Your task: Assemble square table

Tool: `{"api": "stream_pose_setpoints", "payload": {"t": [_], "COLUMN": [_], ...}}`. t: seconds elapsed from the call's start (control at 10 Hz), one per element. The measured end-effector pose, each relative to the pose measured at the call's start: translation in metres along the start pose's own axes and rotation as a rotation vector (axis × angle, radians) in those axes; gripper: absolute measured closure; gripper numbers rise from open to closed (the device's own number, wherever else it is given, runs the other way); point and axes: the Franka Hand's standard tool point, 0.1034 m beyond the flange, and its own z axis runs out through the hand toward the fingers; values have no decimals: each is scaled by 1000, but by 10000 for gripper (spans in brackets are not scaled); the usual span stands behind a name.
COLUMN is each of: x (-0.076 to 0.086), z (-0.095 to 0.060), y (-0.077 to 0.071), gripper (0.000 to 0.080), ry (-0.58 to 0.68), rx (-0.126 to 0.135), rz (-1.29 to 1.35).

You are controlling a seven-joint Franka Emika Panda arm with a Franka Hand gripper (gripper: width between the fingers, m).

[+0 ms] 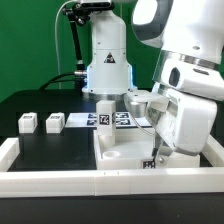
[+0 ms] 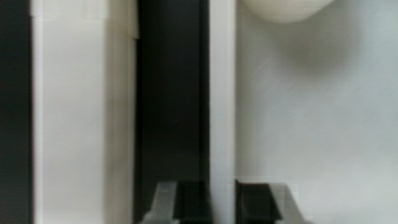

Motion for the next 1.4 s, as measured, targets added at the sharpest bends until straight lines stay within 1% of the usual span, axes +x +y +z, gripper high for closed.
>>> {"api": "stream_pose_setpoints", "payload": {"t": [0.1,0.2,0.3,0.5,0.7,0.8,0.9,1.0,1.1,1.2,1.3,1.4], "x": [4,10,13,13,12,11,10,10,9,8,8,7], "z": [-2,-5,-6,-7,-6,-4,-2,-3,-4,-5,-5,-5], "y": [5,10,10,10,10,4,-3,-8,-13,-17,-18,-19], "gripper": [736,736,736,737,737,737,502,502,328,195,195,159], "ry": [-4,-9,-12,-20,-20,-27,-37,-44,-51,-56,-59,-60], "rx": [4,14,24,40,42,62,87,110,130,147,153,155], "rz": [27,55,63,66,68,67,65,64,63,62,62,62]}}
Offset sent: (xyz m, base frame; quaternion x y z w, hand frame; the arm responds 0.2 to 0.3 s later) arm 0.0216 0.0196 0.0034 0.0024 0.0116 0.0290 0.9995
